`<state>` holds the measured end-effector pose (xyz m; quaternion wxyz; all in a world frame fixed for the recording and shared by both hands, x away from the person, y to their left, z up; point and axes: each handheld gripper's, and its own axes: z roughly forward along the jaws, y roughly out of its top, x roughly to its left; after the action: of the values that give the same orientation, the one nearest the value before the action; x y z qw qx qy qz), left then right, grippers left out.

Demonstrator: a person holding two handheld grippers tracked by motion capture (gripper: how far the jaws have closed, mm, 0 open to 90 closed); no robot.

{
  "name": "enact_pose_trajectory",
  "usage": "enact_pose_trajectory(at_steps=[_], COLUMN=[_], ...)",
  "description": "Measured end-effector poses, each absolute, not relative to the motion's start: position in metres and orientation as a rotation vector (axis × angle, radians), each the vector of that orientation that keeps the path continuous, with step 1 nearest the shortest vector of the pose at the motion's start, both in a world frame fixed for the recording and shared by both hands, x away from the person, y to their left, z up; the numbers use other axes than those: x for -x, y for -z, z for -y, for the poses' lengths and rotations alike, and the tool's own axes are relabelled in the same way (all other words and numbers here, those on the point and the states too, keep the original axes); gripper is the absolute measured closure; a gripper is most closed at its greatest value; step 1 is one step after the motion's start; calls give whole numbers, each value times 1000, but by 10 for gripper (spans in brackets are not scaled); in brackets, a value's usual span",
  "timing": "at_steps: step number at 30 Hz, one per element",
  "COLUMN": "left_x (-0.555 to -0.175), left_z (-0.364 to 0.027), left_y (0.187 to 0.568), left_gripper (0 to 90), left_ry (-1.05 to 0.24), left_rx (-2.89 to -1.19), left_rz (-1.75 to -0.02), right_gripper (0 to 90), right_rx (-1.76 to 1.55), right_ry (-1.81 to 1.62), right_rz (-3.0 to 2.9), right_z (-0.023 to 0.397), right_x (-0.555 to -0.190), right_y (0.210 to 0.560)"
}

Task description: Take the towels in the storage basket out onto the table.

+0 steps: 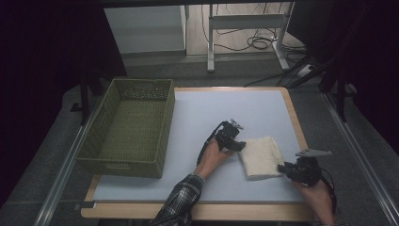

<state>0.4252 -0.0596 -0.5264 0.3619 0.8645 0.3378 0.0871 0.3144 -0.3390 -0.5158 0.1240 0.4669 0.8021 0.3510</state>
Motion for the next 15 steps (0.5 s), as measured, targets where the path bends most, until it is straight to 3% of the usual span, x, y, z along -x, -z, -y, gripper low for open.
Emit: enact_pose_trajectory(at_steps=[4, 7, 15], left_x=[-423, -420, -419], left_z=[65, 68, 62], left_y=[519, 518, 513], left_gripper=[617, 802, 836], left_ry=[-159, -129, -163], left_rx=[-2286, -2300, -2275], left_rz=[-885, -847, -817], right_gripper=[801, 821, 836], right_rx=[-1382, -1380, -1374], right_ry=[-1069, -1065, -1123], right_rz=[-2352, -2347, -2329], right_z=[340, 339, 340], right_x=[-315, -314, -311], right_y=[517, 516, 510])
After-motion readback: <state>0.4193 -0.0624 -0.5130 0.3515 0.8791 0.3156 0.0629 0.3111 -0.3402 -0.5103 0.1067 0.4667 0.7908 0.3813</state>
